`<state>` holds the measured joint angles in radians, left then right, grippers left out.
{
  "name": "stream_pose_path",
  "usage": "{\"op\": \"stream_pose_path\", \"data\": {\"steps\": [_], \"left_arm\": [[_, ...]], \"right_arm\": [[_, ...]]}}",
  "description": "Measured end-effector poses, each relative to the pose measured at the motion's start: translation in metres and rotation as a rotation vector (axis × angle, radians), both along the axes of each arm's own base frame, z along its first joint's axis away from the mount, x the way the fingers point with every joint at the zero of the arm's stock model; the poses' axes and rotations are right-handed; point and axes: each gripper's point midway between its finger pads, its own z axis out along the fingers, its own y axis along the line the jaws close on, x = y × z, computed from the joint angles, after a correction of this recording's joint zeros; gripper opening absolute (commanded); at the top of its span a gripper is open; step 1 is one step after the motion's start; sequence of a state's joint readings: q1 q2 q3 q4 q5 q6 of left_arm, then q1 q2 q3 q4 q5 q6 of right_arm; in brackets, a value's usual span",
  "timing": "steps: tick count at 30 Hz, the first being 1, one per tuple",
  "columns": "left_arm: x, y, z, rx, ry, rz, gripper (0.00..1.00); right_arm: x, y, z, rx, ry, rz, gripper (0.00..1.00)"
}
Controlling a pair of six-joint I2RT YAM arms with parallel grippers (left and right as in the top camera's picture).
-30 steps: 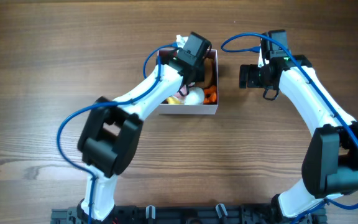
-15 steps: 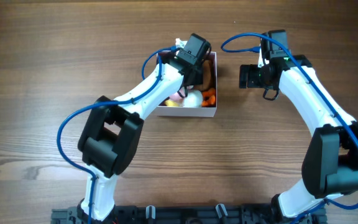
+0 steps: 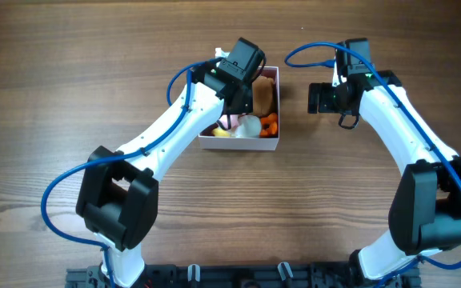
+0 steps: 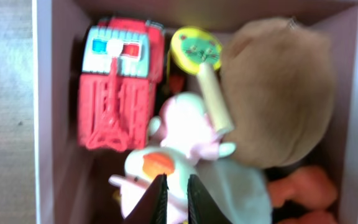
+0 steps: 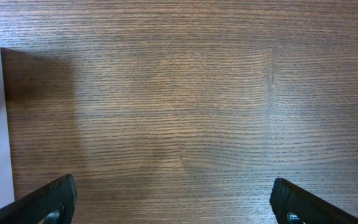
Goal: Pack container
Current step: 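Open the left gripper and push the rattle down among the toys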
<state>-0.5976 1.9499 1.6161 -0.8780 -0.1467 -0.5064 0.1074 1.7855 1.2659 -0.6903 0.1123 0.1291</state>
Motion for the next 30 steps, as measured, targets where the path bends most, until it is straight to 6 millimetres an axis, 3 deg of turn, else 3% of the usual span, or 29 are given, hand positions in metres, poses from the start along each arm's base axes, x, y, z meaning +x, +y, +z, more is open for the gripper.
{"op": "stream_pose_path", "data": {"steps": [5, 9, 14, 22, 30], "left_arm": [[-0.014, 0.011, -0.009, 0.046, 0.058, 0.002, 0.2], [-0.021, 0.015, -0.028, 0.062, 0.079, 0.002, 0.21], [-0.016, 0.015, -0.045, 0.06, 0.057, 0.006, 0.2], [-0.015, 0.016, -0.049, 0.067, 0.055, 0.008, 0.18], [-0.008, 0.027, -0.089, 0.148, 0.088, 0.032, 0.18]], "right_arm": [[0.0, 0.0, 0.0, 0.0, 0.0, 0.0, 0.99], [0.0, 0.0, 0.0, 0.0, 0.0, 0.0, 1.0], [0.0, 0.0, 0.0, 0.0, -0.001, 0.0, 0.99], [0.0, 0.0, 0.0, 0.0, 0.0, 0.0, 0.99], [0.0, 0.0, 0.0, 0.0, -0.001, 0.0, 0.99]]}}
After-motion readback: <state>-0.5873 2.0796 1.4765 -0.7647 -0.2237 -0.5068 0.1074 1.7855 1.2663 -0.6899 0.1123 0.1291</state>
